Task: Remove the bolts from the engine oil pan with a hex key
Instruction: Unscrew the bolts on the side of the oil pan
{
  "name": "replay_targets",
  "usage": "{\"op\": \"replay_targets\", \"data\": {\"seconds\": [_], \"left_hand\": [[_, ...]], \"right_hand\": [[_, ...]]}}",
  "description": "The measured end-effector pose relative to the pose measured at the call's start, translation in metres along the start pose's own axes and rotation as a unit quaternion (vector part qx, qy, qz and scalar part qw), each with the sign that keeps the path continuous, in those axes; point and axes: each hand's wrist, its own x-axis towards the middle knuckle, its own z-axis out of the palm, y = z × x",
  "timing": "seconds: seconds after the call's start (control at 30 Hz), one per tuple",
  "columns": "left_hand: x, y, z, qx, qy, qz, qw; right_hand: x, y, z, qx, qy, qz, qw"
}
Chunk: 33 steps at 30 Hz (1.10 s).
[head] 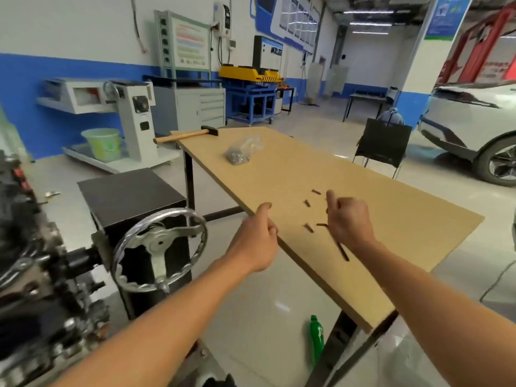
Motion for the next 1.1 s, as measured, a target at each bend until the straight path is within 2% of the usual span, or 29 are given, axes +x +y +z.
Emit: {"op": "replay_targets", "data": {"seconds": [0.07,0.13,0.2,0.3,0.37,0.43,0.5,0.57,0.63,0.73,0.8,0.9,1.0,1.1], "left_hand": [[-0.045,0.005,-0.062,0.009,0.051,0.031,0.998],[-0.093,0.015,-0.13,0.026,0.147,0.054,0.987],[-0.144,0.028,-0.195,0.058,0.254,0.084,0.962],[-0.223,0.049,-0.281,0.164,0.376,0.116,0.904],[-0.271,0.055,-0.328,0.261,0.438,0.113,0.853],[-0.315,0.05,-0.37,0.336,0.49,0.096,0.798],[-0.355,0.035,-0.407,0.371,0.52,0.039,0.768],[-0.386,0.011,-0.435,0.365,0.514,-0.061,0.774],[-0.413,-0.018,-0.453,0.323,0.467,-0.16,0.807],[-0.435,-0.066,-0.472,0.24,0.367,-0.246,0.865],[-0.438,-0.098,-0.478,0.168,0.317,-0.262,0.896],[-0.428,-0.138,-0.476,0.067,0.281,-0.245,0.925],[-0.412,-0.163,-0.48,0.044,0.231,-0.229,0.945],[-0.409,-0.175,-0.487,0.034,0.222,-0.203,0.953]], "right_hand": [[-0.012,-0.048,0.001,0.051,-0.006,-0.038,0.998],[-0.03,-0.109,0.013,0.105,-0.034,-0.096,0.989],[-0.063,-0.178,0.032,0.145,-0.09,-0.172,0.97],[-0.128,-0.279,0.06,0.188,-0.174,-0.296,0.92],[-0.172,-0.334,0.075,0.208,-0.21,-0.359,0.885],[-0.208,-0.373,0.087,0.242,-0.24,-0.4,0.851],[-0.235,-0.397,0.1,0.282,-0.273,-0.41,0.823],[-0.249,-0.406,0.114,0.292,-0.322,-0.394,0.81],[-0.26,-0.408,0.123,0.284,-0.372,-0.408,0.784],[-0.26,-0.408,0.13,0.291,-0.43,-0.443,0.731],[-0.254,-0.407,0.137,0.245,-0.455,-0.449,0.729],[-0.249,-0.41,0.148,0.155,-0.443,-0.466,0.75],[-0.244,-0.418,0.157,0.157,-0.435,-0.486,0.742],[-0.246,-0.423,0.163,0.178,-0.433,-0.484,0.74]]}}
